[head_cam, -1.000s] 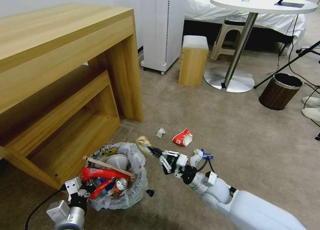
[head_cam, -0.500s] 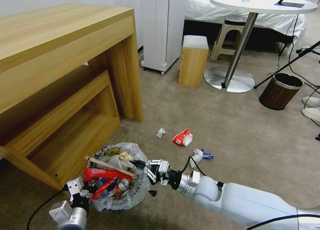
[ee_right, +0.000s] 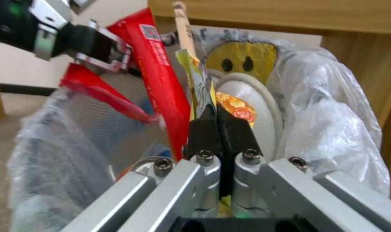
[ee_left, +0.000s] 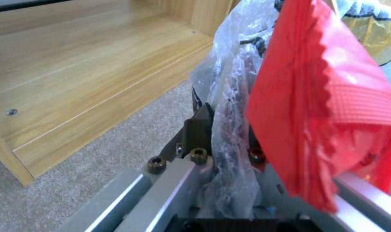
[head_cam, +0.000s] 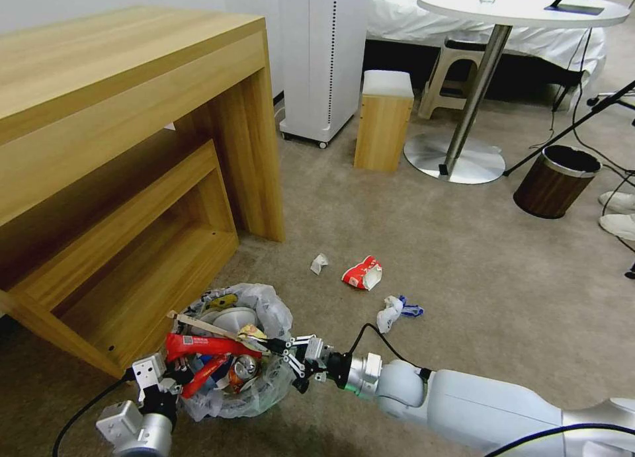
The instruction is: Pick up the trash bin and place the garbage on the floor into it.
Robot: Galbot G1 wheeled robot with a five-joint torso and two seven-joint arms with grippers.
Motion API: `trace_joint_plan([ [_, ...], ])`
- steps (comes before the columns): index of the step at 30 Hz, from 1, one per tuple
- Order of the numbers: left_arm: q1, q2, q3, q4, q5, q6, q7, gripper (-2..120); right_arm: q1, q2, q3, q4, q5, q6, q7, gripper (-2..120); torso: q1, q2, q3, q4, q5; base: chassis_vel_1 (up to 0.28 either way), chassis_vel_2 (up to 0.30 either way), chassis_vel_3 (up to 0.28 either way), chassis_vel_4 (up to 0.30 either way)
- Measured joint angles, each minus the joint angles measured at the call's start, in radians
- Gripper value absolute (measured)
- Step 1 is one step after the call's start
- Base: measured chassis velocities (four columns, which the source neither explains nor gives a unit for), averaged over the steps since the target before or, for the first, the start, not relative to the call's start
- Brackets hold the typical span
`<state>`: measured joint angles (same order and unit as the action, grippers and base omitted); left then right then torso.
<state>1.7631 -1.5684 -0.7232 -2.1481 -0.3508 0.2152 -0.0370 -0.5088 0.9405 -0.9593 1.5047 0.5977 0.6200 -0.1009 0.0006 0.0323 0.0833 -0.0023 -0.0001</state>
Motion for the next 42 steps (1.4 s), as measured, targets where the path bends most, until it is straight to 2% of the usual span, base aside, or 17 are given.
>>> trace_joint_plan([
  [5, 0.000, 0.003, -0.003, 0.001, -0.003, 0.000, 0.000, 1, -0.004, 0.016, 0.002, -0.017, -0.001, -0.004, 0.012, 0, 0.000, 0.000, 0.000, 0.0000, 0.0000, 0.000, 0.000, 0.000, 0.000],
  [6, 0.000, 0.003, -0.003, 0.001, -0.003, 0.000, 0.000, 1, -0.005, 0.019, 0.002, -0.018, -0.001, -0.005, 0.013, 3, 0.000, 0.000, 0.000, 0.0000, 0.0000, 0.000, 0.000, 0.000, 0.000],
  [7, 0.000, 0.004, -0.004, 0.001, -0.005, 0.000, 0.000, 1, -0.006, 0.024, 0.004, -0.019, 0.000, -0.009, 0.016, 12, 0.000, 0.000, 0.000, 0.0001, 0.0001, 0.000, 0.000, 0.000, 0.000],
  [12, 0.000, 0.005, -0.005, 0.003, -0.007, -0.001, 0.000, 1, -0.007, 0.034, 0.008, -0.012, 0.003, -0.020, 0.030, 28, 0.000, 0.000, 0.000, 0.0001, 0.0000, 0.000, 0.000, 0.000, 0.000],
  [13, 0.000, 0.005, -0.005, 0.003, -0.007, -0.001, 0.000, 1, -0.007, 0.034, 0.008, -0.012, 0.003, -0.020, 0.030, 28, 0.000, 0.000, 0.000, 0.0001, 0.0000, 0.000, 0.000, 0.000, 0.000],
  [15, -0.002, 0.005, -0.005, 0.005, -0.008, -0.001, 0.000, 1, -0.008, 0.038, 0.014, -0.010, 0.003, -0.021, 0.033, 40, 0.000, 0.000, 0.000, 0.0001, 0.0000, 0.000, 0.000, 0.000, 0.000],
  [18, -0.003, 0.005, -0.004, 0.008, -0.007, -0.001, 0.000, 1, -0.012, 0.039, 0.022, -0.002, 0.004, -0.022, 0.034, 47, 0.000, 0.000, 0.000, 0.0001, 0.0000, 0.000, 0.000, 0.000, 0.000],
  [24, -0.011, 0.003, -0.003, 0.019, -0.006, -0.001, 0.000, 1, -0.047, 0.038, 0.080, 0.053, 0.016, -0.044, 0.069, 73, 0.000, 0.000, 0.000, 0.0000, 0.0000, 0.000, 0.000, 0.000, 0.000],
  [25, -0.011, 0.003, -0.003, 0.019, -0.006, -0.001, 0.000, 1, -0.047, 0.038, 0.080, 0.053, 0.016, -0.044, 0.069, 73, 0.000, 0.000, 0.000, 0.0000, 0.0000, 0.000, 0.000, 0.000, 0.000],
  [27, -0.013, 0.003, -0.004, 0.022, -0.006, -0.001, 0.001, 1, -0.071, 0.035, 0.134, 0.097, 0.041, -0.071, 0.100, 84, 0.000, 0.000, 0.000, 0.0001, 0.0000, 0.000, 0.000, 0.000, 0.000],
  [32, -0.014, 0.004, -0.006, 0.026, -0.006, -0.001, 0.001, 1, -0.097, 0.034, 0.186, 0.150, 0.087, -0.108, 0.153, 93, 0.000, 0.000, 0.000, 0.0001, 0.0000, 0.000, 0.000, 0.000, 0.000],
  [33, -0.018, 0.006, -0.009, 0.027, -0.006, -0.001, 0.001, 1, -0.129, 0.035, 0.244, 0.191, 0.139, -0.145, 0.216, 99, 0.000, 0.000, 0.000, 0.0003, 0.0000, 0.000, 0.000, 0.000, 0.000],
  [34, -0.020, 0.007, -0.010, 0.027, -0.007, -0.001, 0.000, 1, -0.148, 0.036, 0.280, 0.212, 0.163, -0.162, 0.245, 100, 0.000, 0.000, 0.000, 0.0000, 0.0000, 0.000, 0.000, 0.000, 0.000],
  [36, -0.020, 0.007, -0.010, 0.027, -0.007, -0.001, 0.000, 1, -0.148, 0.036, 0.280, 0.212, 0.163, -0.162, 0.245, 100, 0.000, 0.000, 0.000, 0.0000, 0.0000, 0.000, 0.000, 0.000, 0.000],
  [38, -0.028, 0.011, -0.012, 0.028, -0.013, -0.001, -0.002, 1, -0.260, 0.041, 0.469, 0.278, 0.257, -0.238, 0.364, 100, 0.000, 0.000, 0.000, 0.0000, 0.0000, 0.000, 0.000, 0.000, 0.000],
  [40, -0.030, 0.012, -0.012, 0.029, -0.014, 0.000, -0.002, 1, -0.285, 0.044, 0.506, 0.283, 0.272, -0.248, 0.388, 100, 0.000, 0.000, 0.000, -0.0002, 0.0001, 0.000, 0.000, 0.000, 0.000],
  [42, -0.033, 0.012, -0.011, 0.032, -0.014, 0.001, -0.002, 1, -0.342, 0.050, 0.591, 0.290, 0.317, -0.272, 0.444, 100, 0.000, 0.000, 0.000, -0.0001, 0.0002, 0.000, 0.000, 0.000, 0.000],
])
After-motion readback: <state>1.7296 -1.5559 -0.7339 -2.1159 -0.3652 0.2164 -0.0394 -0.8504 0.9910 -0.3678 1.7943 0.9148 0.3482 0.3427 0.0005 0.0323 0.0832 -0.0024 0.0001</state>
